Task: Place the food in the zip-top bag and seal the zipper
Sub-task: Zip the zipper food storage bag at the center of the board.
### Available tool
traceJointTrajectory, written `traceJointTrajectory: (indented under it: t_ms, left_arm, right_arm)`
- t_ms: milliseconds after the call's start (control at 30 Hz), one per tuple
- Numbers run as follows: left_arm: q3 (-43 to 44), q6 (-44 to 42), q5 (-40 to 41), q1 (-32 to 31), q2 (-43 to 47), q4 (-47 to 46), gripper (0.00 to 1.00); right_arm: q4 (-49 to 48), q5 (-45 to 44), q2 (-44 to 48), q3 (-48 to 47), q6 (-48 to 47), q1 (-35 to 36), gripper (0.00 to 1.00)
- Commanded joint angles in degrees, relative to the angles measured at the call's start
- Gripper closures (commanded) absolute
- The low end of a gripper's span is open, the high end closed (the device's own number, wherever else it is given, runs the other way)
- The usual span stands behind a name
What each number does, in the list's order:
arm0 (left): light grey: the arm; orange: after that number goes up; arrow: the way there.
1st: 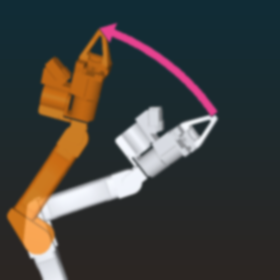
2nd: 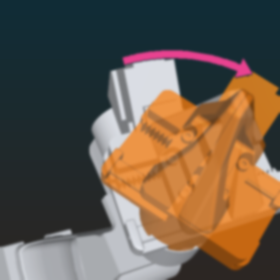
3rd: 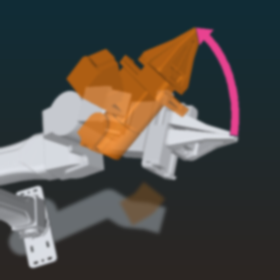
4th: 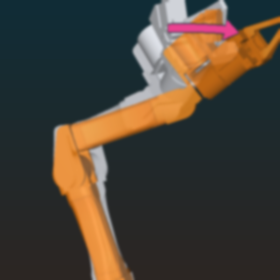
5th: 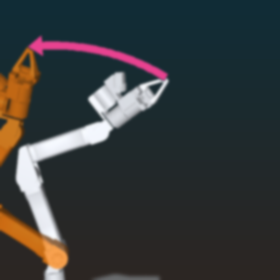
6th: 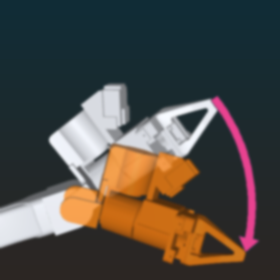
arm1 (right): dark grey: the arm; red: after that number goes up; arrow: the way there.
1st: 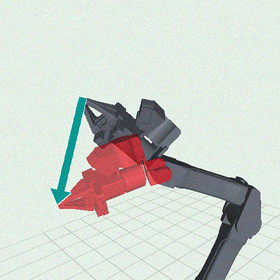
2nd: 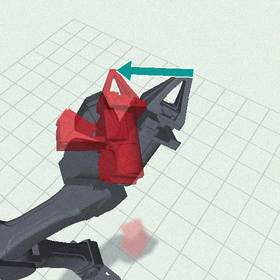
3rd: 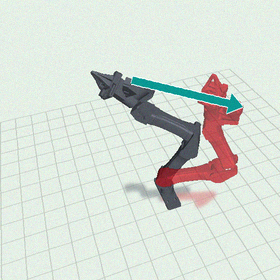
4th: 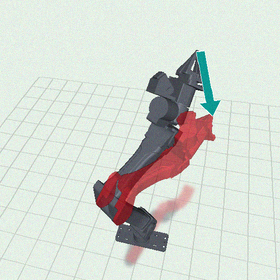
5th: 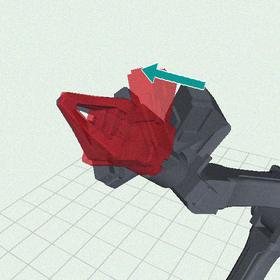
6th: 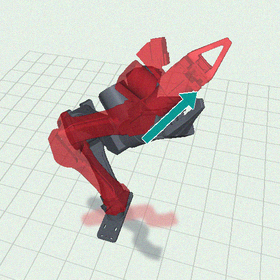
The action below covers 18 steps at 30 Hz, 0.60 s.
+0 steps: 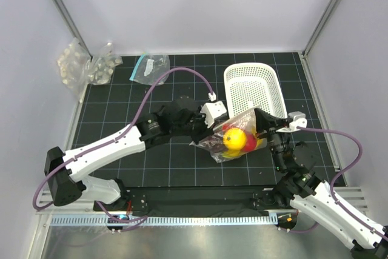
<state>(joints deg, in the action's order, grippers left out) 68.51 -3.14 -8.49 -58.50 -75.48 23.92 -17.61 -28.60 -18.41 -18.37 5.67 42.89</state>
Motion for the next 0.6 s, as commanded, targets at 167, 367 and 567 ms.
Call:
traceJointTrajectory:
  t_ms: [167,367,567]
  left_arm:
    - [-10.7,5.7,6.3,0.1,11.9,9.9,1.0]
    - [-20.3,9.8,6.1,0.1,21.1,4.5,1.0]
    - [-20.5,10.1,11.1,0.1,24.6,-0.7,1.0]
  right_arm:
    - [-7.4,-11.0,-0.1,-1.4,-2.1,-1.4,0.99]
    - [-8.1,-11.3,0.3,-1.0,-2.2,-1.4,0.99]
    - [-9.3,3.8,-1.3,-1.8,-2.5,-1.4,0.99]
